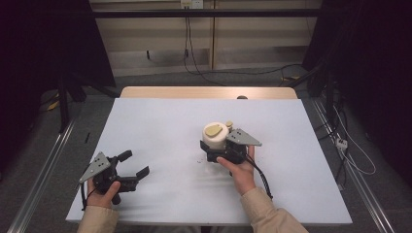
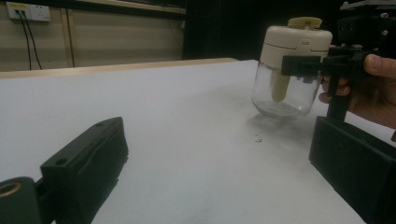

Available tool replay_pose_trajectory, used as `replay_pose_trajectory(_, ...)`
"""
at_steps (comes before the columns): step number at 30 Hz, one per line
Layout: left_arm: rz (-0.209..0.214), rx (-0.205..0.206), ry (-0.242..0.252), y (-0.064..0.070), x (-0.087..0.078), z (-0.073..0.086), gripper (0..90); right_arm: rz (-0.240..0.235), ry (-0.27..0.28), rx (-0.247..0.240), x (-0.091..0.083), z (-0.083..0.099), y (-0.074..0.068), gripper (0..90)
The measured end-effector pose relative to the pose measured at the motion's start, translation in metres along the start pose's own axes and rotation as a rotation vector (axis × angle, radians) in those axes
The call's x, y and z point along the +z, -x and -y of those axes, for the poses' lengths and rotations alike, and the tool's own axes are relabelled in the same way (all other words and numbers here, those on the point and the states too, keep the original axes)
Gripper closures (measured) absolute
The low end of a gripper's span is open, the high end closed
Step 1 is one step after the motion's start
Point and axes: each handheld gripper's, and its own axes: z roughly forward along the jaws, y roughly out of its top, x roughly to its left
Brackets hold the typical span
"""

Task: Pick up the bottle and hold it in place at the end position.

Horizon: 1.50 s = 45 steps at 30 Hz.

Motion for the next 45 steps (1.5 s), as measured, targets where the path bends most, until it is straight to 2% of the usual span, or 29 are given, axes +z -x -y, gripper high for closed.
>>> replay_pose_trajectory(21, -0.001, -0.006, 0.007, 0.0, 0.0, 0.001, 3.9, 0.005, 0.003, -0.009, 0.014, -0.006, 0.002, 6.9)
replay_pose_trajectory(45, 0.0, -0.009, 0.001, 0.0, 0.0, 0.002, 4.1, 0.009, 0.014, 0.004, 0.029, -0.01, 0.005, 6.9)
